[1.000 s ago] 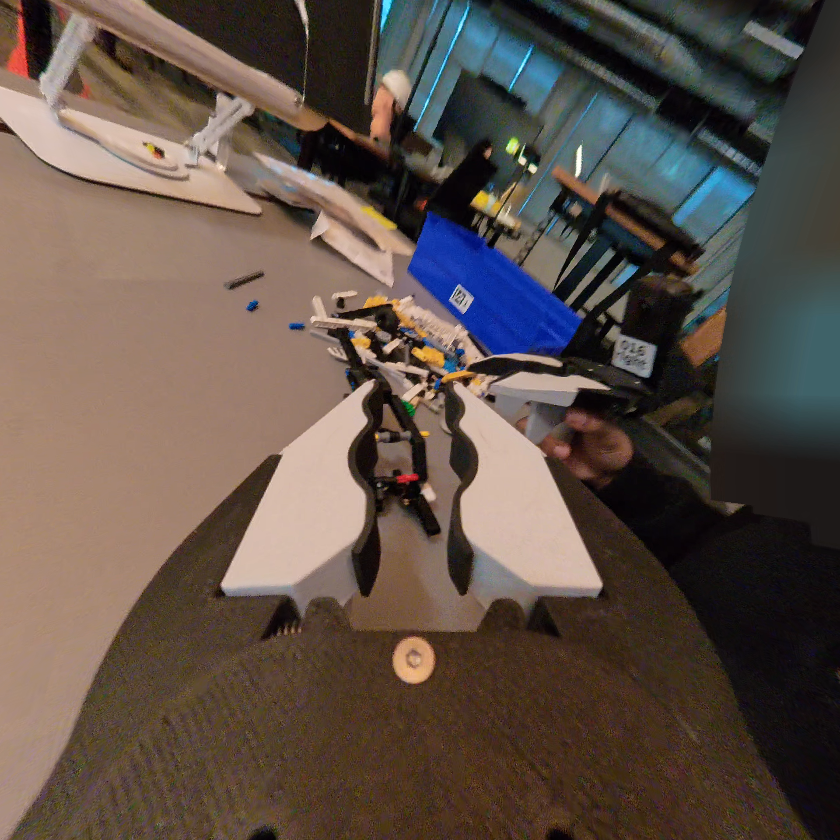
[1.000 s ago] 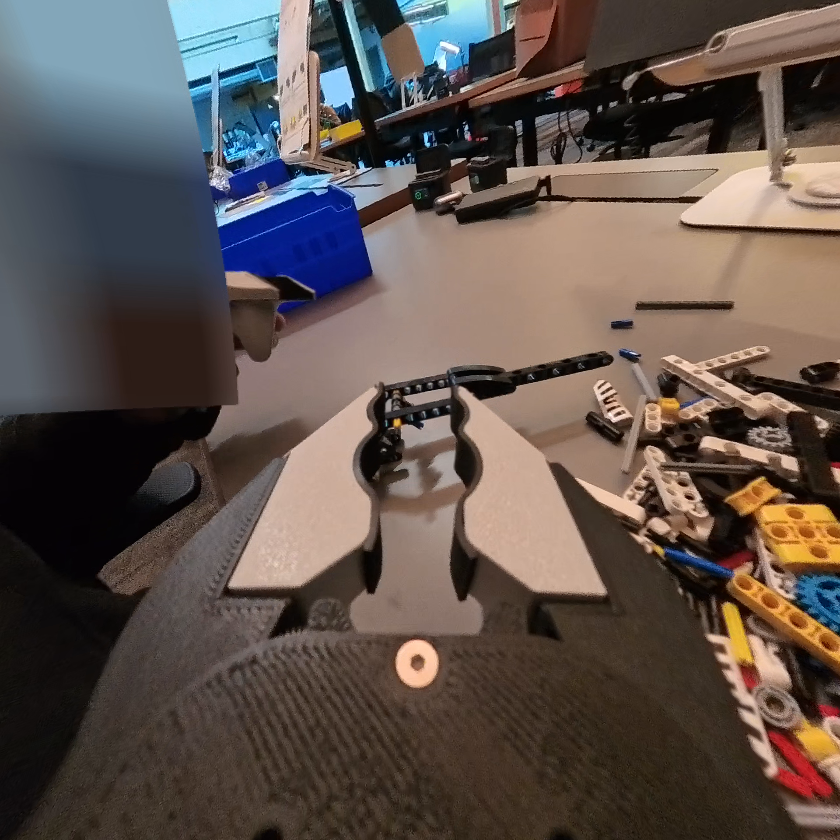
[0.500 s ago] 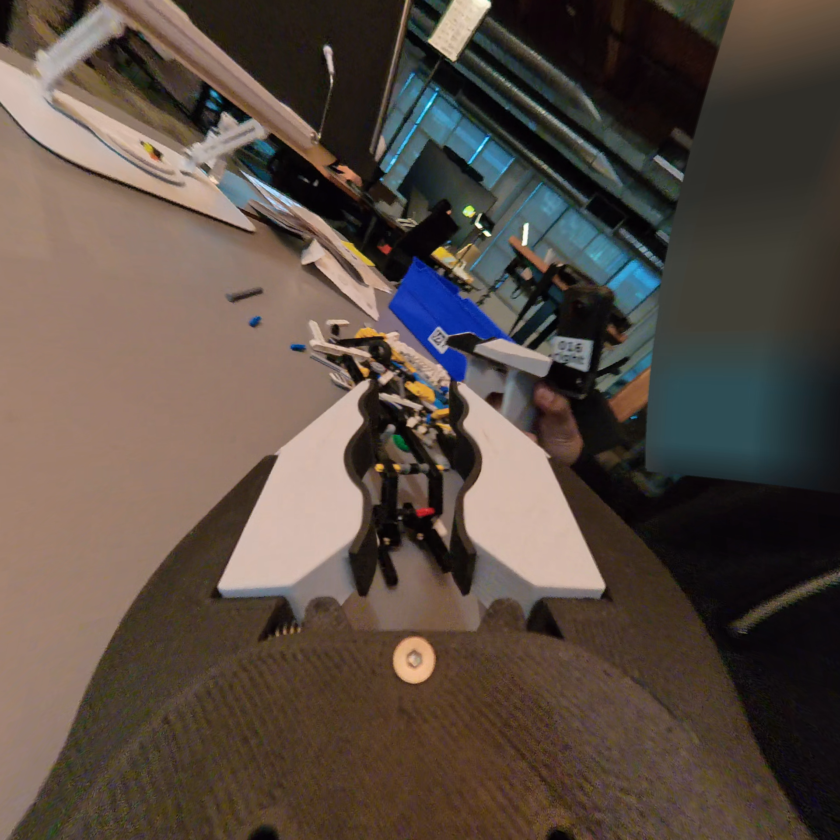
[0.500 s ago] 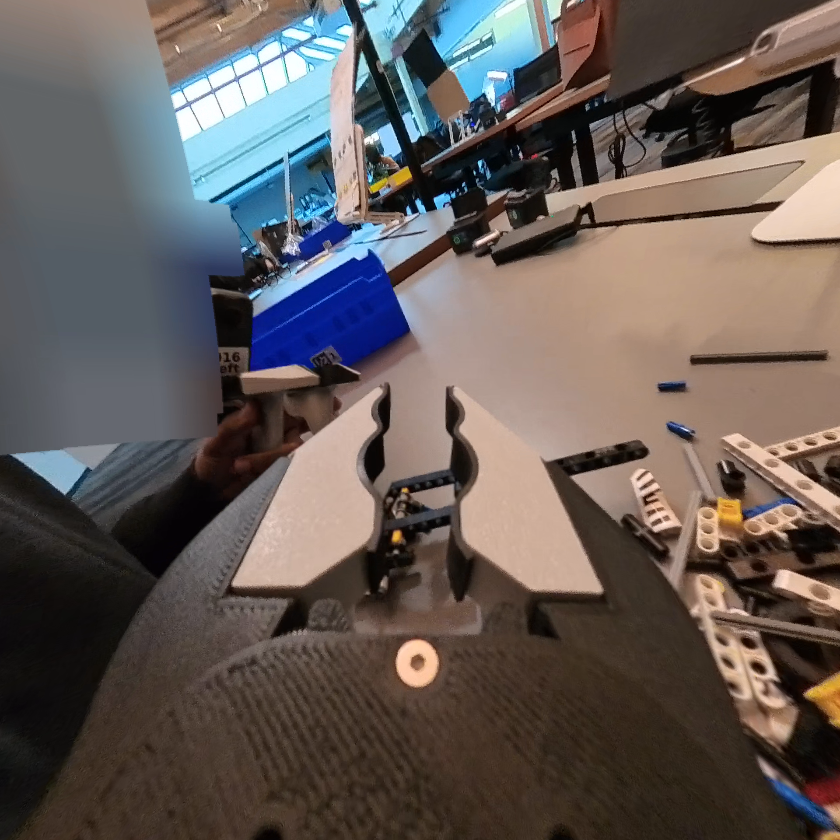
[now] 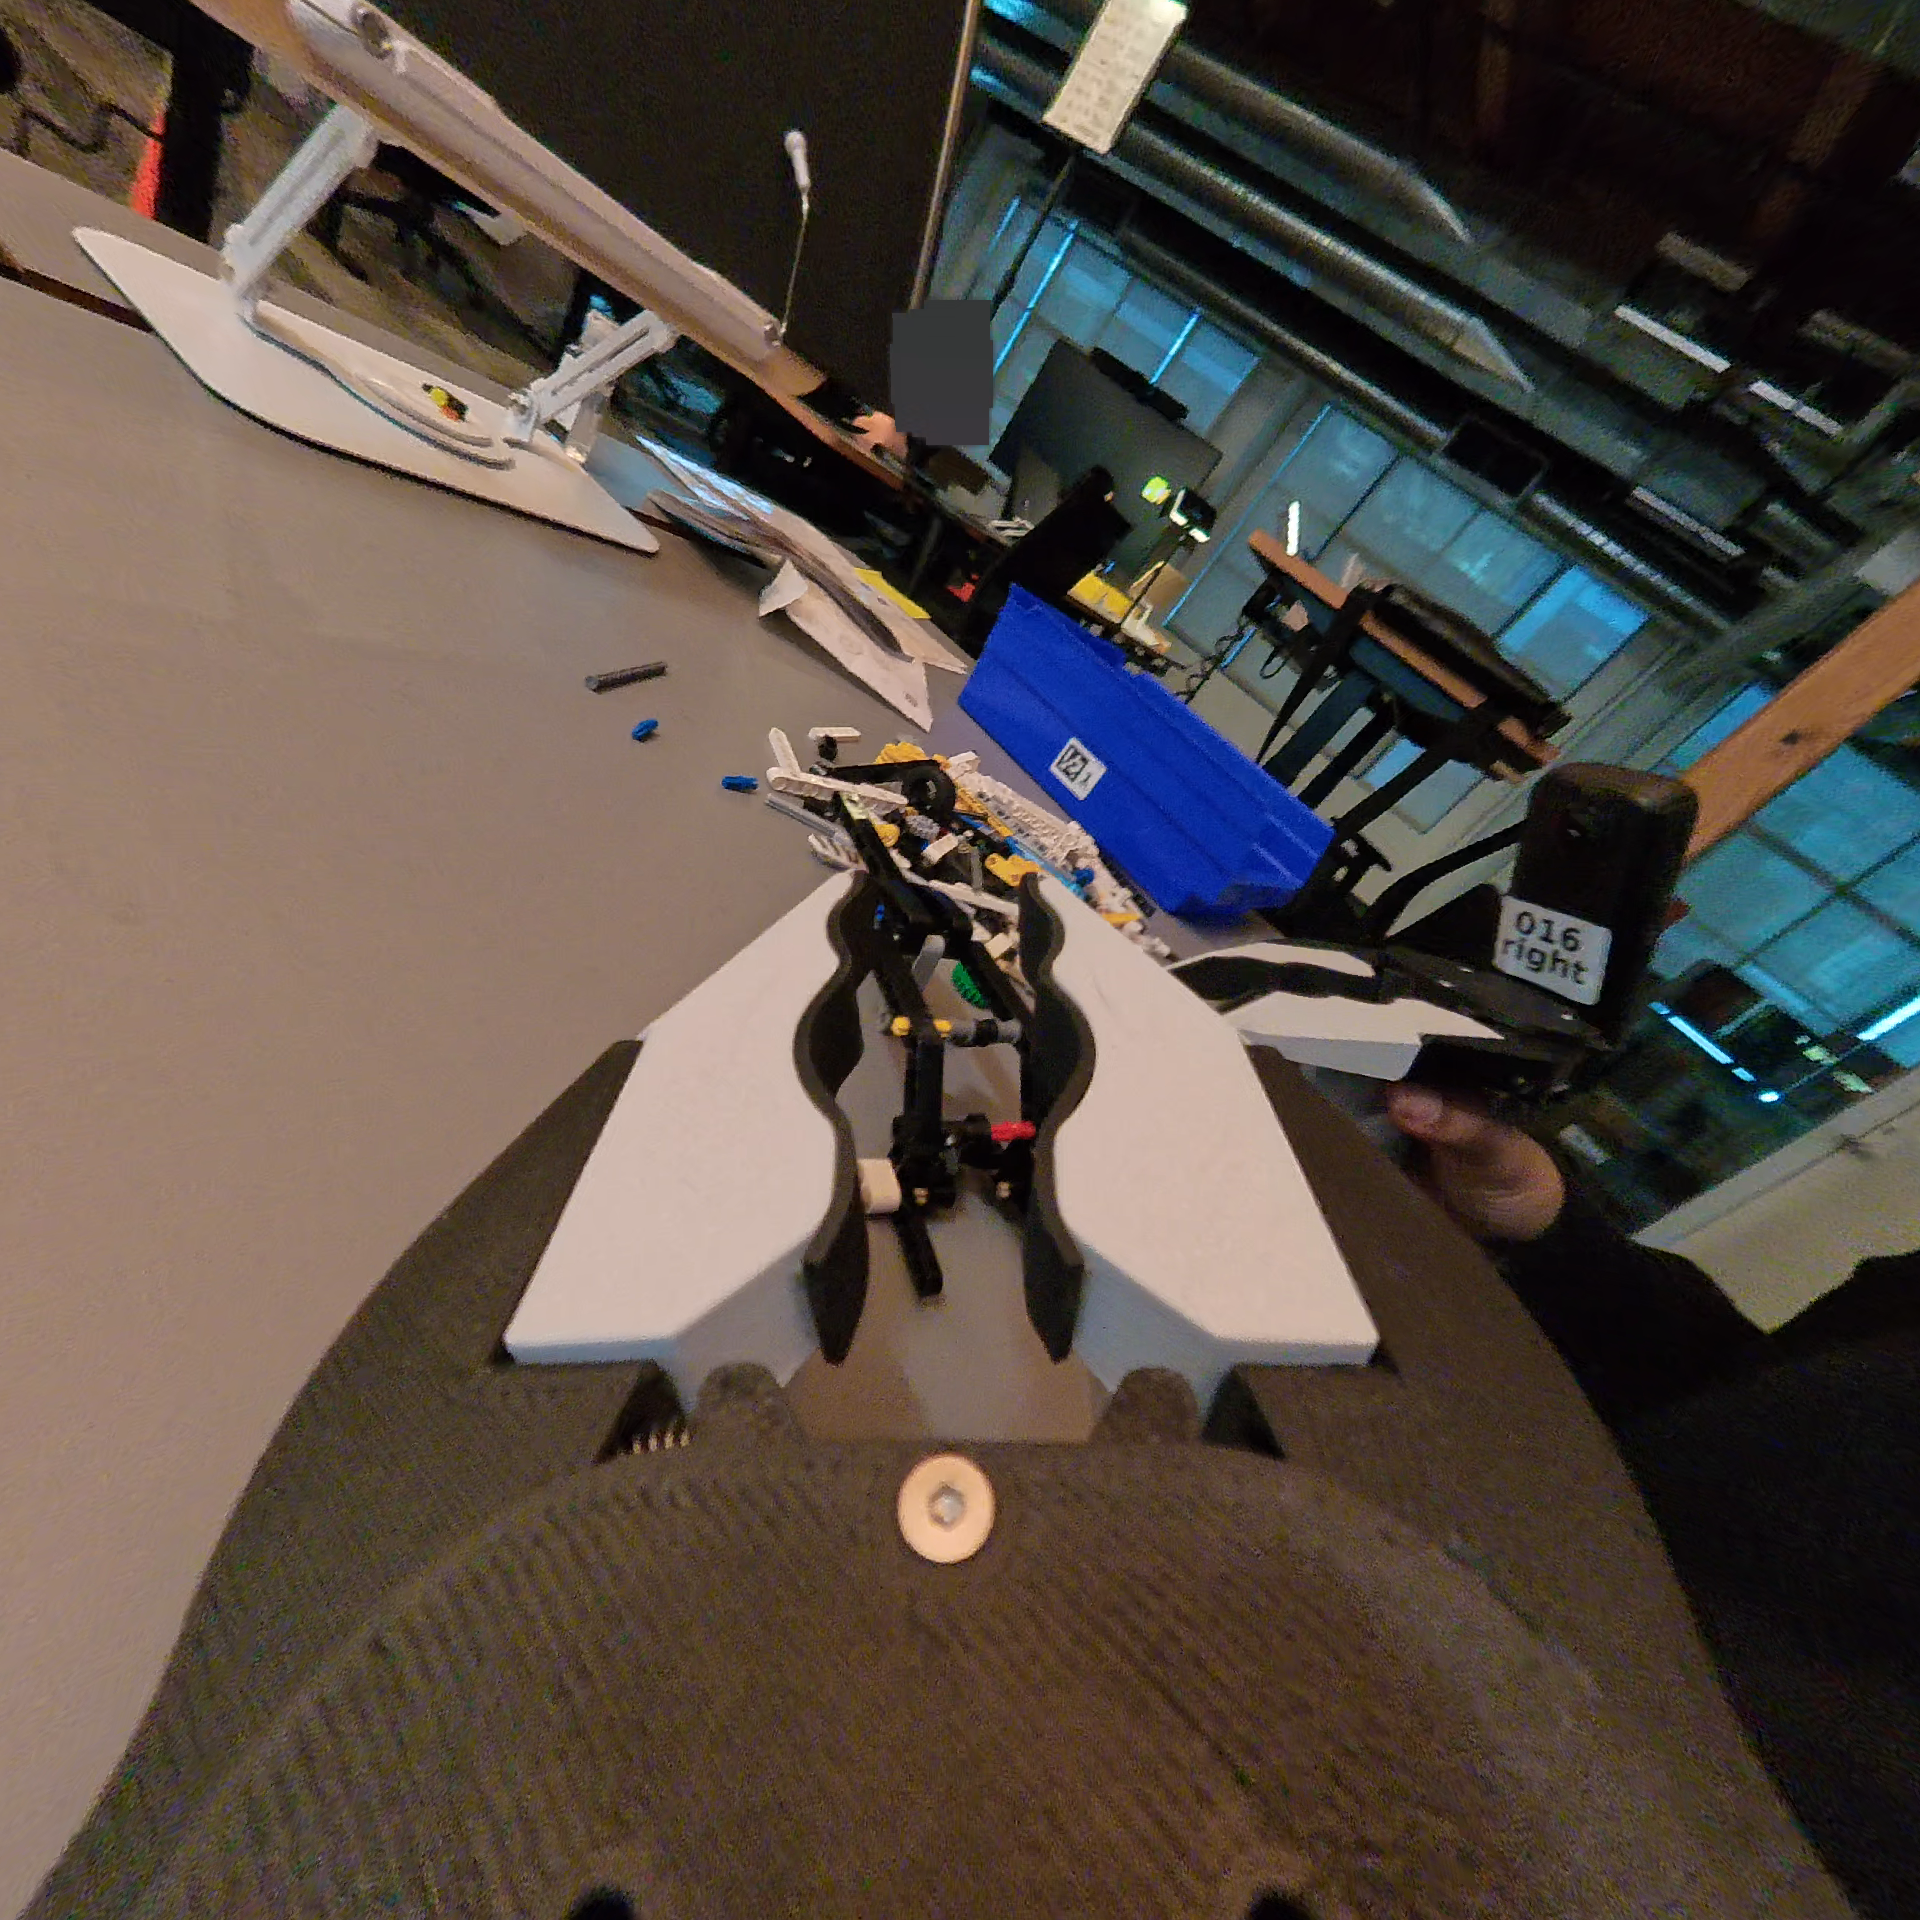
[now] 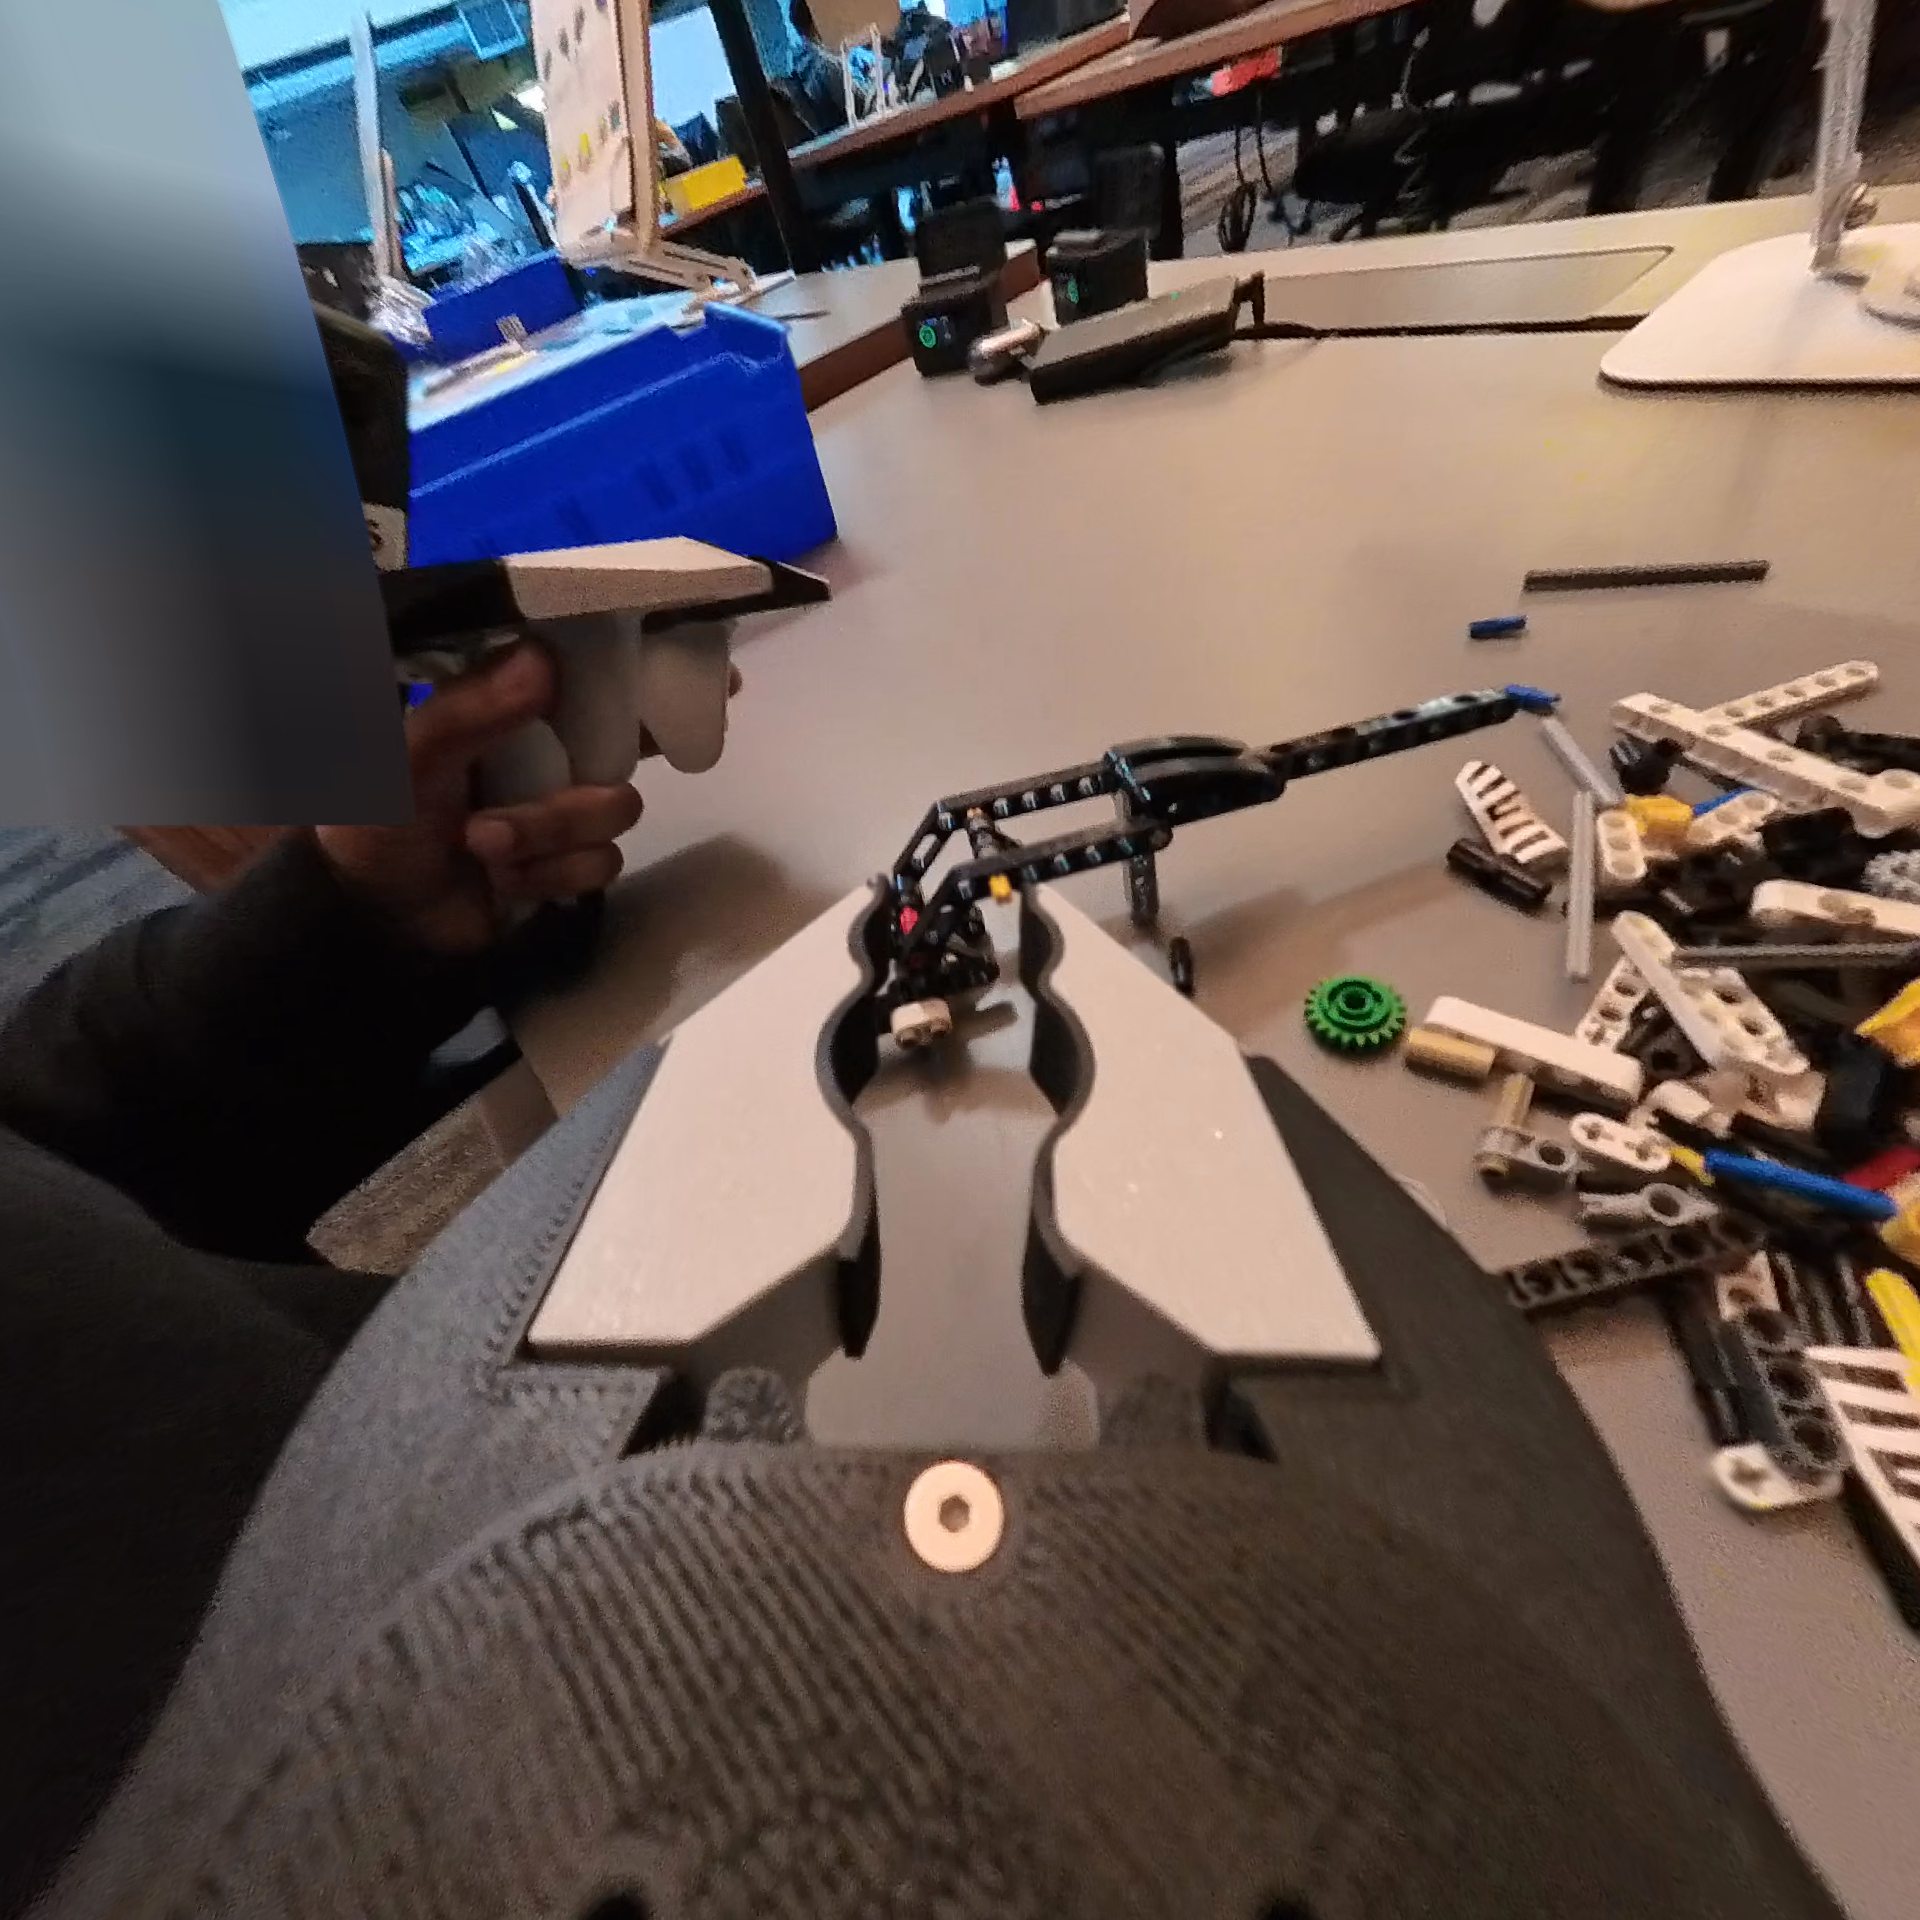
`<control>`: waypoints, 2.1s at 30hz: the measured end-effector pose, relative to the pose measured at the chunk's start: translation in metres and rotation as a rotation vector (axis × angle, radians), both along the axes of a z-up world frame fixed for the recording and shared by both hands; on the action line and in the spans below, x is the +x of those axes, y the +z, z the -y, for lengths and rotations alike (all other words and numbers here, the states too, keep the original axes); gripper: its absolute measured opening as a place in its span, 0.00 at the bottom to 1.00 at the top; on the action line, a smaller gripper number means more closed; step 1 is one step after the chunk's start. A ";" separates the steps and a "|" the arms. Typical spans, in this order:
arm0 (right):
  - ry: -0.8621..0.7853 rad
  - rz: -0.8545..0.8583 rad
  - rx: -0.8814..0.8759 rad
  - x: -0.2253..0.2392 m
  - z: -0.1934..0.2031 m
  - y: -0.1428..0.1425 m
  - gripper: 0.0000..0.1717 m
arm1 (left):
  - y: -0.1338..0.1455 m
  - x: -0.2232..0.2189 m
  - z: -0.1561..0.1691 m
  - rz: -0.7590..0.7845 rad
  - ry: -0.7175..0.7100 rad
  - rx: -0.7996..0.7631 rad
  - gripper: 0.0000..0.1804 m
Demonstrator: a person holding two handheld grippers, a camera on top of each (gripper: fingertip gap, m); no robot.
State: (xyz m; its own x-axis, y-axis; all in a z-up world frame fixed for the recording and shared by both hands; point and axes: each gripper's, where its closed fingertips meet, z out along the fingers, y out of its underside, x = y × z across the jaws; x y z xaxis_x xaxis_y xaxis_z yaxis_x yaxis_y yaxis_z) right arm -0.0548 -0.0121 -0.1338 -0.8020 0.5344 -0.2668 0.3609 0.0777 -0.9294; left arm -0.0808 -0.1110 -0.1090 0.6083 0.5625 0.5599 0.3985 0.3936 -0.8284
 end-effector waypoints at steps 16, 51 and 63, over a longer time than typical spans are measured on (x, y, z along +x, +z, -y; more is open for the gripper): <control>0.053 0.006 0.169 -0.016 0.015 -0.023 0.08 | -0.029 -0.001 -0.026 0.160 -0.039 -0.108 0.18; 0.331 -0.026 0.168 0.019 0.032 -0.019 0.07 | -0.067 0.020 -0.062 0.376 -0.316 -0.252 0.03; 0.956 -0.590 0.768 0.036 0.000 -0.015 0.16 | -0.072 0.042 -0.070 0.197 -0.598 -0.522 0.05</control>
State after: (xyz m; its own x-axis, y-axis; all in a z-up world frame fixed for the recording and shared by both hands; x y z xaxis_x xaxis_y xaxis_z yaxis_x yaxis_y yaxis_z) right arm -0.0187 -0.0118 -0.1493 -0.8300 -0.4326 0.3520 -0.5577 0.6348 -0.5348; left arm -0.0392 -0.0414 -0.1813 0.8059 0.3922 0.4436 0.5764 -0.3484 -0.7392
